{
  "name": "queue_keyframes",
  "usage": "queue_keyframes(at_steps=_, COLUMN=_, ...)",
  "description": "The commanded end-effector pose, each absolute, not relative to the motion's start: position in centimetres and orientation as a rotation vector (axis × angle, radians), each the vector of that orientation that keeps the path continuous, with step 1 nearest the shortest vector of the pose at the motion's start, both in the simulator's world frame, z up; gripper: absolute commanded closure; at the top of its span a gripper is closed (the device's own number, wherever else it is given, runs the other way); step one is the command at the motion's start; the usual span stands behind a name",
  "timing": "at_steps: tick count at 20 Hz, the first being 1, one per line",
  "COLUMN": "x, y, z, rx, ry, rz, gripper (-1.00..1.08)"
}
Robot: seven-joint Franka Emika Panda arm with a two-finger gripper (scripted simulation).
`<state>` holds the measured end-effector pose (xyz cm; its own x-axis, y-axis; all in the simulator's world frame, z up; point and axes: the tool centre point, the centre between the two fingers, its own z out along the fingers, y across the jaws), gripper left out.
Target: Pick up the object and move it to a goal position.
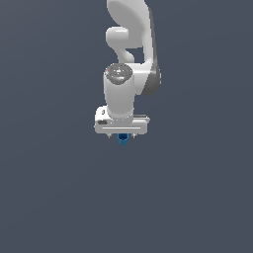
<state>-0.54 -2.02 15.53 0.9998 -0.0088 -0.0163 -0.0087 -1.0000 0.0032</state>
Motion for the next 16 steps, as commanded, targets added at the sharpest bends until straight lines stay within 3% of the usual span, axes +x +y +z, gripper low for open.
queue_keyframes(at_steps=1, x=-0.8, y=-2.0, z=15.1, rx=3.139, ry=-0.044, rz=-0.025, gripper=-0.92)
queue_keyframes(at_steps=16, x=-5.1, y=-1.7, z=10.4, rx=3.105, ry=-0.485, rz=-0.007, gripper=-0.92)
